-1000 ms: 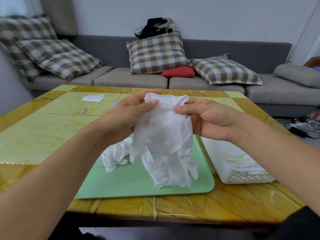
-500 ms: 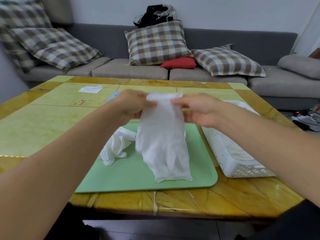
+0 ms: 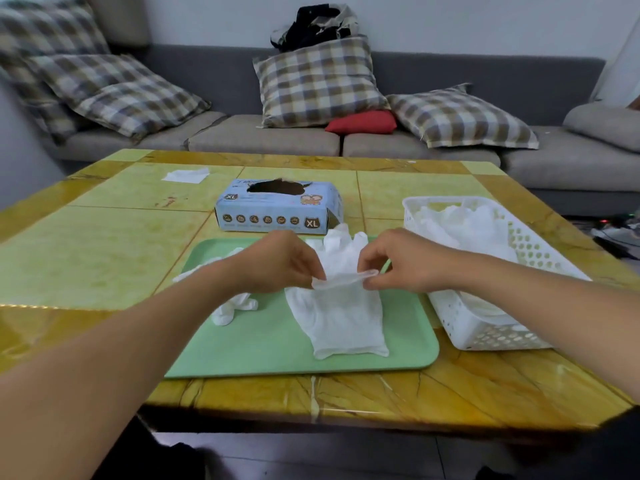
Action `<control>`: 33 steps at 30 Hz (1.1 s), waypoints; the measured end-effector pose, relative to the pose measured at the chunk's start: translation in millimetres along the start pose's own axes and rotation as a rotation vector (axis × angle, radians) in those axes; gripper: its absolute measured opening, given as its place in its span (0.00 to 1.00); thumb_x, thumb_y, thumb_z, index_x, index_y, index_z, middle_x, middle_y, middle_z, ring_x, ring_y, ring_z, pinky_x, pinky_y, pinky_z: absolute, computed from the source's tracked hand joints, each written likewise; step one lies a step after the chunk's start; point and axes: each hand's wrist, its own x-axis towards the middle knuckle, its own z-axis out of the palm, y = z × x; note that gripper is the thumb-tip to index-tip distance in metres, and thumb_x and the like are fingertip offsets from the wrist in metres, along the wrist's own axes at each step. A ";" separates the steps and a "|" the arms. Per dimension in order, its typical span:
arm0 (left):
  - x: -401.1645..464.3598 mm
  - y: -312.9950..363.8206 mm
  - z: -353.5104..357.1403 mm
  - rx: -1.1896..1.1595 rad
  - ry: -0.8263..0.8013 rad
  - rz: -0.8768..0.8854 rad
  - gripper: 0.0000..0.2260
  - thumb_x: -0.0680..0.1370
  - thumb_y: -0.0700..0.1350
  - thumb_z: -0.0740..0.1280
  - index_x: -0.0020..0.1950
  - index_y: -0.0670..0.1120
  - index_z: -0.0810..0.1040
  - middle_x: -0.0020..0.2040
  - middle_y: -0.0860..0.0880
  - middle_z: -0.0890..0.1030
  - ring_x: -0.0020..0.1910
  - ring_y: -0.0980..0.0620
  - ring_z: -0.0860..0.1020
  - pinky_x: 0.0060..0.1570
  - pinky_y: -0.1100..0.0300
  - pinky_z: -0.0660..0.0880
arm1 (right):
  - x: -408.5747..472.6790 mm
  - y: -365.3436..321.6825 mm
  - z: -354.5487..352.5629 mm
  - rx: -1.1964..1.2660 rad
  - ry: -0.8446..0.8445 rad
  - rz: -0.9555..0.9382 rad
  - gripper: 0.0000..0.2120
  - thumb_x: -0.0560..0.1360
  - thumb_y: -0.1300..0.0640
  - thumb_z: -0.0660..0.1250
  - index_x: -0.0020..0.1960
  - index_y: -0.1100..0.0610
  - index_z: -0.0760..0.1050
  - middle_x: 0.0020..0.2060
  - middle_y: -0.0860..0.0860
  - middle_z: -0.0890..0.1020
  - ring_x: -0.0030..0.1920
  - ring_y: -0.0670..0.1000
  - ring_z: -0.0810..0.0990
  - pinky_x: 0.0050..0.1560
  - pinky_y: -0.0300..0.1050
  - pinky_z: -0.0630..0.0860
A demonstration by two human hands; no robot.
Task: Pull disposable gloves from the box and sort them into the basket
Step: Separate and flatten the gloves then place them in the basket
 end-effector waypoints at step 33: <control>-26.6 24.6 24.7 0.284 -0.339 0.059 0.20 0.69 0.68 0.73 0.49 0.53 0.83 0.45 0.58 0.81 0.45 0.62 0.78 0.49 0.63 0.77 | -12.4 -30.7 29.2 -0.261 -0.426 -0.056 0.14 0.73 0.50 0.74 0.38 0.58 0.75 0.31 0.48 0.75 0.31 0.47 0.71 0.33 0.44 0.69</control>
